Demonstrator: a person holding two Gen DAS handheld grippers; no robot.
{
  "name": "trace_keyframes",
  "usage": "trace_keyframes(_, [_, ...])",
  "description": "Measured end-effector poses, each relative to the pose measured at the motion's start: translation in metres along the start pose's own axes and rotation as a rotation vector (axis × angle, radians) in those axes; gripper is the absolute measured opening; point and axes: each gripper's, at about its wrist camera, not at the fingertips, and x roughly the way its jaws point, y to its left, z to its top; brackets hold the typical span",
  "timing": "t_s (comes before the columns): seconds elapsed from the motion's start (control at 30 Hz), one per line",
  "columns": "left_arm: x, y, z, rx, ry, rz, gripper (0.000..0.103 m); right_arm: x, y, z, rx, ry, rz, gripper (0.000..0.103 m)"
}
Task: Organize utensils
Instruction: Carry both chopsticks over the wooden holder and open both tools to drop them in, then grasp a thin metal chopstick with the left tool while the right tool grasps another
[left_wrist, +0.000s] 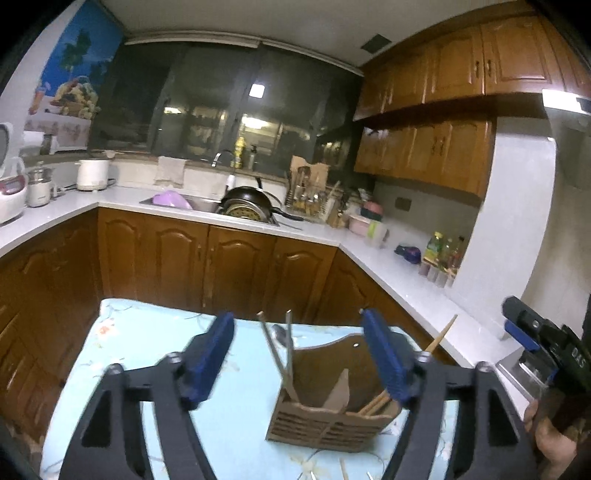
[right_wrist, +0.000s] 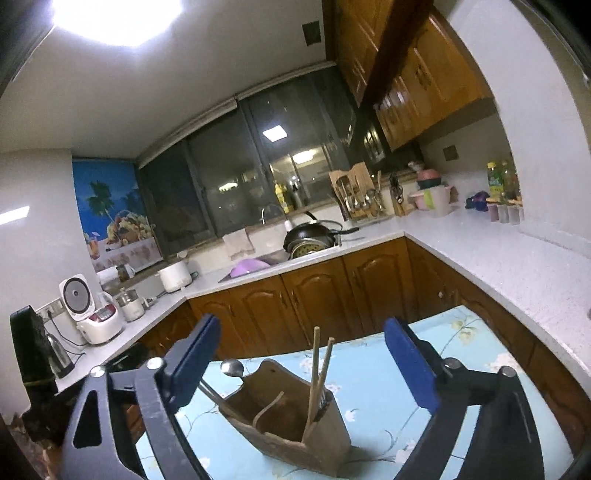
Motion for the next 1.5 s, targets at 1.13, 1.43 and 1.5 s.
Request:
trace_keyframes(1.13, [-0.072,0.009,-0.086,-0.139,0.392,0.088,0.078,-0.033,-0.018,-0.145,0.045,0.411,-0.059,0.071])
trace_keyframes(1.43, [-0.014,-0.005,-0.094,-0.107,0.493,0.056,0.075,0.01,-0.032,-0.17,0.06,0.553,-0.052,0.044])
trace_keyframes(1.5, [-0.001,-0.008,-0.095,-0.101,0.52,0.039,0.074,0.018,-0.035,-0.175,0.063,0.575,-0.056,0.04])
